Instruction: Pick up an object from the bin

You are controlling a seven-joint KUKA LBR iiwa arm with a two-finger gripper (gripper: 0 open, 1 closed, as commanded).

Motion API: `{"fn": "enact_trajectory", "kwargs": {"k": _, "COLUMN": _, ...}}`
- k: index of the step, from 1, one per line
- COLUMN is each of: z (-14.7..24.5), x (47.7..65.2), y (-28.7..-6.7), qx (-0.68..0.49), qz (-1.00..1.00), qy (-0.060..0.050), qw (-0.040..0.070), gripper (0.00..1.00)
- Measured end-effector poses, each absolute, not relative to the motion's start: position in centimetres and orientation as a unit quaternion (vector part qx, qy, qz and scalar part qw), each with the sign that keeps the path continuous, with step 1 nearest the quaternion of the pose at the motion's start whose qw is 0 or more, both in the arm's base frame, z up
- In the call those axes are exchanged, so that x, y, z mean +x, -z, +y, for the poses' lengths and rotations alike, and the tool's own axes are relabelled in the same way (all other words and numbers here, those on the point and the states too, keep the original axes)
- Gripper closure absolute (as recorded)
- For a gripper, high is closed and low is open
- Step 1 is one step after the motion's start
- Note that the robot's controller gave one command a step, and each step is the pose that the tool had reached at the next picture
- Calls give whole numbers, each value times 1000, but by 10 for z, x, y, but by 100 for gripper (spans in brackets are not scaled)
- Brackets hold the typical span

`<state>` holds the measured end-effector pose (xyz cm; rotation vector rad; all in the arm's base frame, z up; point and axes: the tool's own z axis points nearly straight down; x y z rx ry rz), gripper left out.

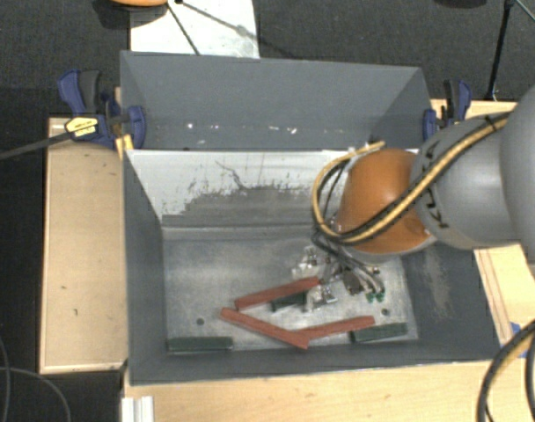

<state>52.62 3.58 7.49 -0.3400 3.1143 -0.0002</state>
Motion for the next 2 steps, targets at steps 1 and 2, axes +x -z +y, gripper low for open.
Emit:
{"fn": "enact_trajectory", "kwargs": {"k": 1, "z": 36, "x": 526, "y": -75, "qx": -109, "qz": 994, "qy": 0, "qw": 4, "gripper": 100}}
{"fn": "enact_trajectory", "kwargs": {"k": 2, "z": 42, "x": 527, "y": -201, "qx": -117, "qz": 993, "qy": 0, "qw": 1, "gripper": 100}}
